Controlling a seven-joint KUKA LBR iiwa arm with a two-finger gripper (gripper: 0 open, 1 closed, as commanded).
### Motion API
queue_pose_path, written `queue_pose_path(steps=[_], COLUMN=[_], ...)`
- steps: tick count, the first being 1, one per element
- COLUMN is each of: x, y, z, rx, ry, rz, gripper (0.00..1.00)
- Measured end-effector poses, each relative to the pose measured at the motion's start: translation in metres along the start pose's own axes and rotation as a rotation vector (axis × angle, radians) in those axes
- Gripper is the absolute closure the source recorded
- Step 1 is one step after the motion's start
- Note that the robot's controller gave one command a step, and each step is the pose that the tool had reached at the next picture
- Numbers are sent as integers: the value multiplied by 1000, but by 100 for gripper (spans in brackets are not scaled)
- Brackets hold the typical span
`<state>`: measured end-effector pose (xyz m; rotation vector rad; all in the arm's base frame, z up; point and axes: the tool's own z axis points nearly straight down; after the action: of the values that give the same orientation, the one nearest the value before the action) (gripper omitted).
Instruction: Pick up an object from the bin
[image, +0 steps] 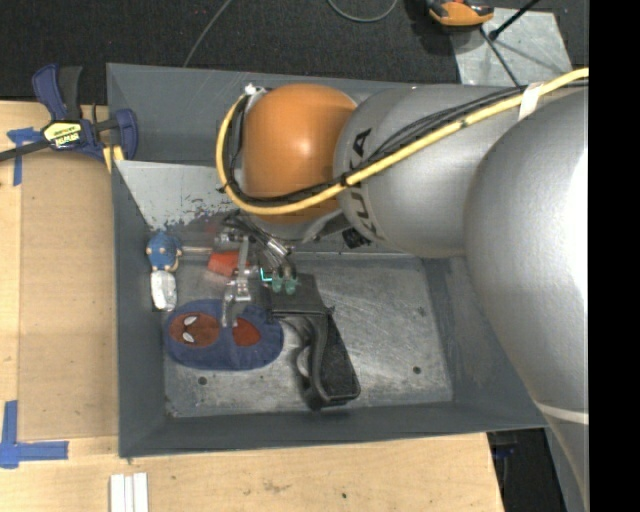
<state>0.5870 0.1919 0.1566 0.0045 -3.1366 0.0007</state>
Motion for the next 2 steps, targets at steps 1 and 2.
queue_pose_path(steps=[1, 2], x=[15, 23], y=[-2, 17], z=[70, 79], rx=[-6, 6], ry=[-18, -16], rz=[101, 148], gripper=[0, 0])
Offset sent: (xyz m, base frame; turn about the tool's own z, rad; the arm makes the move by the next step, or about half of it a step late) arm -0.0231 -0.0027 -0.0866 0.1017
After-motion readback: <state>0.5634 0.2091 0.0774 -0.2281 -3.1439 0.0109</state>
